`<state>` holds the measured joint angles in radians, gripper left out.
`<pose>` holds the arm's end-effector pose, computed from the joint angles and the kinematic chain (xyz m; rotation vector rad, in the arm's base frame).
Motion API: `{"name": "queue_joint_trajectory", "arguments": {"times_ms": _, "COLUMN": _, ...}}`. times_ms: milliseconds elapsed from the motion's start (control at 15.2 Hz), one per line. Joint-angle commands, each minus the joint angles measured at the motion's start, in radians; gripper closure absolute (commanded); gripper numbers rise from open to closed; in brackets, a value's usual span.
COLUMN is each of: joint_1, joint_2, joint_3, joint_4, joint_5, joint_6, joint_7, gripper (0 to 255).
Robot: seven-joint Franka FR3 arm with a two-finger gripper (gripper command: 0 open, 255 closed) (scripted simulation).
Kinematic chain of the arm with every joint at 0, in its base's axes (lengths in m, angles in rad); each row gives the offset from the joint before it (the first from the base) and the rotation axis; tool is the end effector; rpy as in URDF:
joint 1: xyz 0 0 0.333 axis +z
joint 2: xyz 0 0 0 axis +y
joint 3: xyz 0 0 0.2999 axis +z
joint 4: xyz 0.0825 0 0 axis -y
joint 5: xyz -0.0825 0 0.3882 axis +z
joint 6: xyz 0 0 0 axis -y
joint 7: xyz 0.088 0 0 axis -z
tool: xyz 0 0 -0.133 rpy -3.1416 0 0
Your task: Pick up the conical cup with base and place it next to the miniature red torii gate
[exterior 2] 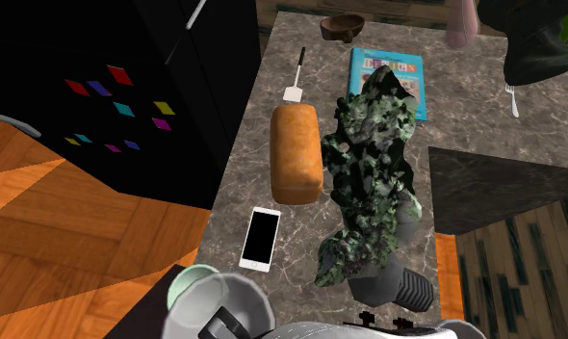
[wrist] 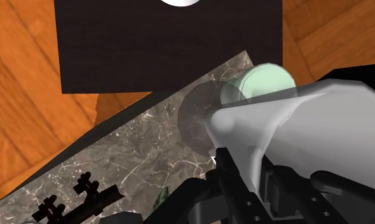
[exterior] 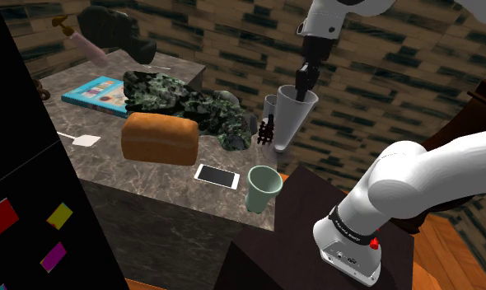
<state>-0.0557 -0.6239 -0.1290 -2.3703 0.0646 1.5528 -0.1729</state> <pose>0.3448 -0.0590 0.4897 -2.9604 -0.0215 0.2555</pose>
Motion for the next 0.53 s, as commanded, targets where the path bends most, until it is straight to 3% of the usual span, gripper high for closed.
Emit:
{"name": "queue_joint_trajectory", "arguments": {"times_ms": 0, "joint_1": 0.000, "joint_2": -0.003, "joint_3": 0.001, "joint_4": -0.030, "joint_5": 0.000, "joint_6": 0.028, "joint_7": -0.002, "gripper": 255}}
{"name": "queue_joint_trajectory", "arguments": {"times_ms": 462, "joint_1": -0.002, "joint_2": 0.002, "joint_3": -0.003, "joint_4": -0.120, "joint_5": -0.002, "joint_6": 0.123, "joint_7": -0.012, "gripper": 255}}
